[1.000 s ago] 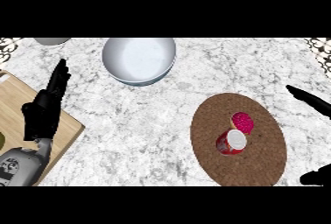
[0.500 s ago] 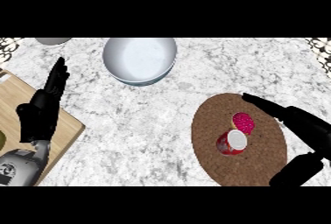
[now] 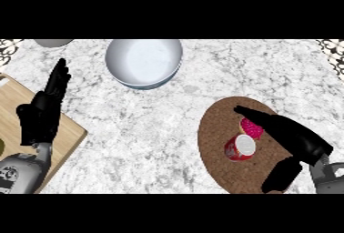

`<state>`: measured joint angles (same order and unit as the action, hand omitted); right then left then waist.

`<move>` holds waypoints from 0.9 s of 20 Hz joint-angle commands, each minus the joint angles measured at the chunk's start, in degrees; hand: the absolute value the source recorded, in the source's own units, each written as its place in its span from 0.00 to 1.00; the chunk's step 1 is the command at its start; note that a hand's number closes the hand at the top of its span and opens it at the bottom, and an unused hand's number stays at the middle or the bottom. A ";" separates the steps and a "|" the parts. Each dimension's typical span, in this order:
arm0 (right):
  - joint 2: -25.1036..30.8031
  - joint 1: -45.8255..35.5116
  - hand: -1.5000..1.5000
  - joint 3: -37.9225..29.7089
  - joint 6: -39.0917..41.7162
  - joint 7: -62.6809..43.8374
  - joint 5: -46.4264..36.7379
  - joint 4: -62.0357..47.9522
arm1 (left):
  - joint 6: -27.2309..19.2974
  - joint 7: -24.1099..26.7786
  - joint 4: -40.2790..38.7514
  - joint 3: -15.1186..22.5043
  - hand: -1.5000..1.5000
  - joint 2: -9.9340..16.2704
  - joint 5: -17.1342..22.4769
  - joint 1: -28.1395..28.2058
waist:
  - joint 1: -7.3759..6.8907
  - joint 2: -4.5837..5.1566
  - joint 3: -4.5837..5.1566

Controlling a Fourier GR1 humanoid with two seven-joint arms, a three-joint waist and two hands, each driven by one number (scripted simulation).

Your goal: Pick the can from the placemat and place it in the bowl

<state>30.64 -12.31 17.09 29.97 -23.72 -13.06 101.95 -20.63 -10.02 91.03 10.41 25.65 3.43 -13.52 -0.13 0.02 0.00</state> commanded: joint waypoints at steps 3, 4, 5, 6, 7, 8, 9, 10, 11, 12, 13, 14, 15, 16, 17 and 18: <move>-5.01 0.57 0.00 -0.33 0.93 2.97 -6.44 -4.62 | 3.74 3.68 -2.68 -3.66 0.50 -2.84 -1.91 1.70 | 0.08 -0.01 0.00; -6.00 -3.33 0.00 -0.21 1.62 1.69 -6.54 -7.75 | 1.66 0.86 -4.66 -1.51 0.50 -4.60 -4.61 -3.45 | 0.12 0.04 -0.01; -5.97 -1.48 0.00 -1.51 1.37 4.93 -8.12 -8.79 | 4.65 1.93 -2.76 -3.93 0.50 -3.72 -2.66 0.40 | 0.03 0.00 -0.01; -8.80 -1.30 0.00 0.05 0.66 2.77 -9.09 -7.39 | 4.29 1.25 -1.60 -3.51 0.50 -4.39 -4.17 0.40 | 0.03 -0.03 -0.01; -7.87 0.34 0.00 -0.13 1.17 3.70 -9.23 -6.56 | 3.61 3.99 0.30 -2.78 0.50 -4.56 -5.43 4.88 | -0.02 -0.05 0.00; -8.34 -1.17 0.00 0.41 -0.95 8.41 -12.61 -12.98 | 5.16 0.85 -0.21 -5.28 0.50 -3.40 -3.70 0.87 | -0.09 0.00 -0.02; -8.54 -5.38 0.00 -2.34 0.73 9.20 -10.85 -16.86 | 4.36 -1.05 -0.55 -4.64 0.50 -4.40 -4.99 -0.82 | -0.15 0.03 -0.02; -7.13 -0.42 0.00 -2.00 -0.45 12.91 -12.44 -14.27 | 6.09 -1.92 -1.36 -6.12 0.50 -3.79 -4.40 -2.12 | 0.11 0.00 -0.02; -10.23 -0.32 0.00 1.37 -1.16 10.06 -14.61 -13.48 | 6.54 3.32 -2.61 -6.70 0.50 -4.18 -4.44 1.90 | 0.00 -0.01 0.00; -12.10 -2.36 0.00 1.40 -2.23 10.65 -16.04 -17.33 | 6.38 2.06 -1.24 -5.51 0.50 -5.35 -5.54 1.27 | -0.08 0.01 -0.01; -9.20 2.16 0.00 0.11 -2.15 14.38 -15.78 -14.03 | 7.32 -0.55 0.98 -8.14 0.50 -3.78 -4.12 2.02 | 0.04 -0.05 -0.01; -10.47 1.74 0.00 -1.09 0.09 9.83 -14.58 -10.50 | 7.48 0.70 5.13 -6.61 0.50 -4.99 -5.44 6.46 | -0.01 -0.10 0.00; -13.14 -0.98 0.00 1.04 -2.42 11.65 -17.89 -16.76 | 7.29 -1.54 3.15 -6.53 0.50 -5.61 -6.14 2.64 | -0.07 -0.03 -0.01; -9.28 -1.69 1.00 1.33 -2.62 17.80 -19.64 -20.21 | 8.31 -2.82 5.40 -7.35 0.50 -4.13 -4.37 2.59 | -0.30 0.00 -0.03; -9.06 -0.96 1.00 2.02 -0.52 17.04 -19.36 -16.91 | 8.05 -0.18 -0.83 -8.33 0.50 -5.01 -5.34 0.04 | 0.10 0.02 -0.01; -9.07 -1.99 1.00 1.86 -1.66 17.68 -20.92 -15.85 | 5.31 0.83 -0.05 -4.93 0.50 -8.60 -8.24 1.81 | 0.09 0.00 -0.01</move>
<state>21.38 -13.93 17.63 28.28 -9.56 -30.61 87.49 -13.95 -10.12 92.13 4.05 20.24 -2.17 -11.70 -0.17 -0.38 0.30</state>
